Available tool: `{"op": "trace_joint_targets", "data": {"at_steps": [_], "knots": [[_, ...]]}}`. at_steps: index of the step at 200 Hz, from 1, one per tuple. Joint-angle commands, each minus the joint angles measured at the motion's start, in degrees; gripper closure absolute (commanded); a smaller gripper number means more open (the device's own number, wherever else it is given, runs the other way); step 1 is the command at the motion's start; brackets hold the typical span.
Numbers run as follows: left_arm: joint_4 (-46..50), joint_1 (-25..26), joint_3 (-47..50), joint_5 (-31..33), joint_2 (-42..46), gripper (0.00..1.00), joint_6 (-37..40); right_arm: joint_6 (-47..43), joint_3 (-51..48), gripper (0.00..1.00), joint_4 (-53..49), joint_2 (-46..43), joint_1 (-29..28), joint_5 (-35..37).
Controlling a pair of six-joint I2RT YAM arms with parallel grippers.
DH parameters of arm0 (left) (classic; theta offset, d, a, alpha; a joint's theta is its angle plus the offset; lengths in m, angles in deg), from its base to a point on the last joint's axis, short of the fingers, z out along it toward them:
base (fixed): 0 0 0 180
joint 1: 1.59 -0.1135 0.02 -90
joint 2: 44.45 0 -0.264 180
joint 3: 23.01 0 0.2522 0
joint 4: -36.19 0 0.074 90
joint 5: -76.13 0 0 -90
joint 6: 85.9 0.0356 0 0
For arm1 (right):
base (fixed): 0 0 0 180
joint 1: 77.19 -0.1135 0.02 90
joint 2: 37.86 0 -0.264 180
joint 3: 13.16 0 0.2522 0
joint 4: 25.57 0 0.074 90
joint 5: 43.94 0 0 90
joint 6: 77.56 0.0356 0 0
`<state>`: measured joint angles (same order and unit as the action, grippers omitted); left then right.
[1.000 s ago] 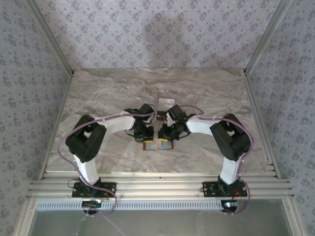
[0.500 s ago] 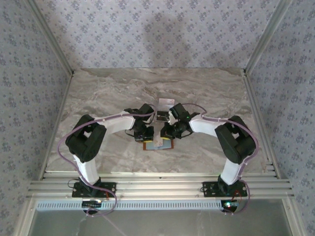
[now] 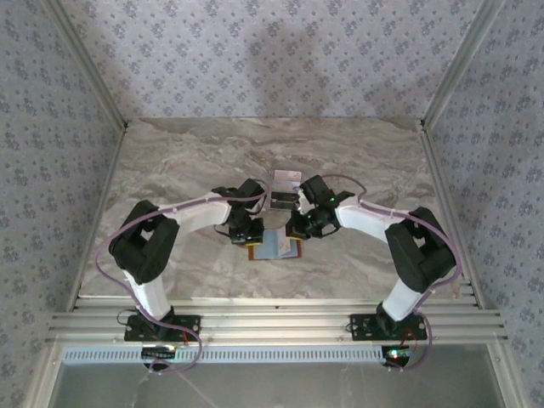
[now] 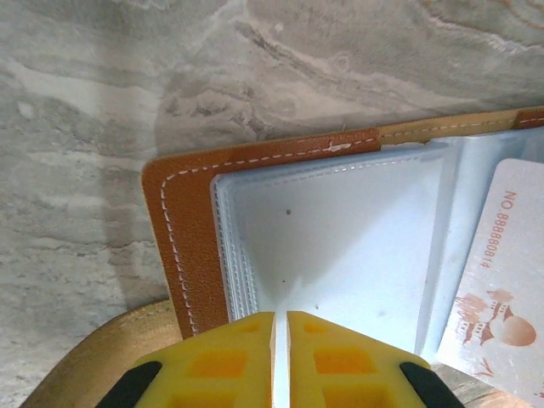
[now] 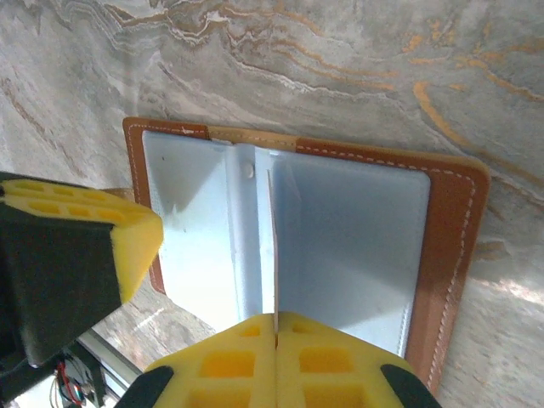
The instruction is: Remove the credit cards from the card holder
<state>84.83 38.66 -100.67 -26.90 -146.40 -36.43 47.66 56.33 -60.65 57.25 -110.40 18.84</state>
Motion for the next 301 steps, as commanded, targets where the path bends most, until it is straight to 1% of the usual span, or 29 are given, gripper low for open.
{"op": "trace_joint_targets", "data": {"at_steps": [1, 19, 43, 64, 71, 87, 97, 121, 145, 165, 221, 301], "knots": [[2.3, 0.4, -1.3, 1.3, 2.0, 0.86, 0.2, -5.3, 3.1, 0.94, -5.4, -2.0, 0.8, 1.5], [2.5, 0.3, -2.0, 1.7, 2.6, 0.86, 0.4, -10.5, 5.3, 0.95, -8.7, -2.8, 1.2, 1.7], [2.9, 0.2, -2.2, 2.8, 3.6, 0.86, 0.5, -19.6, 8.6, 0.95, -12.8, -4.1, 1.3, 3.3], [2.7, 0.1, -1.5, 3.5, 4.5, 0.86, 0.3, -29.1, 12.2, 0.95, -19.3, -3.7, 1.6, 6.6], [2.5, 0.0, -1.2, 3.5, 4.8, 0.86, 0.3, -32.2, 14.8, 0.95, -20.5, -3.5, 1.8, 7.4], [2.2, -0.4, -0.3, 3.5, 5.3, 0.86, 0.2, -39.3, 18.2, 0.95, -24.3, -2.0, 2.3, 8.8], [2.0, -0.5, 0.2, 3.6, 5.6, 0.86, 0.2, -46.8, 20.0, 0.95, -26.5, -1.1, 2.4, 10.3], [1.1, -1.4, 2.0, 3.3, 6.7, 0.86, -0.1, -59.6, 23.5, 0.96, -30.3, 0.4, 2.8, 14.0], [0.4, -2.7, 4.2, 3.1, 8.1, 0.86, -0.5, -69.5, 27.2, 0.98, -33.1, 2.3, 4.3, 16.1], [-0.1, -3.8, 5.8, 2.9, 9.4, 0.86, -0.5, -75.5, 30.3, 0.99, -35.3, 4.7, 5.3, 17.0], [-0.7, -6.8, 10.1, 2.5, 13.4, 0.86, -0.4, -83.0, 41.3, 1.0, -42.2, 12.3, 7.5, 16.3], [0.1, -8.6, 11.9, 2.5, 15.9, 0.86, 0.2, -88.8, 55.5, 1.0, -46.9, 21.5, 8.6, 17.3]]}}
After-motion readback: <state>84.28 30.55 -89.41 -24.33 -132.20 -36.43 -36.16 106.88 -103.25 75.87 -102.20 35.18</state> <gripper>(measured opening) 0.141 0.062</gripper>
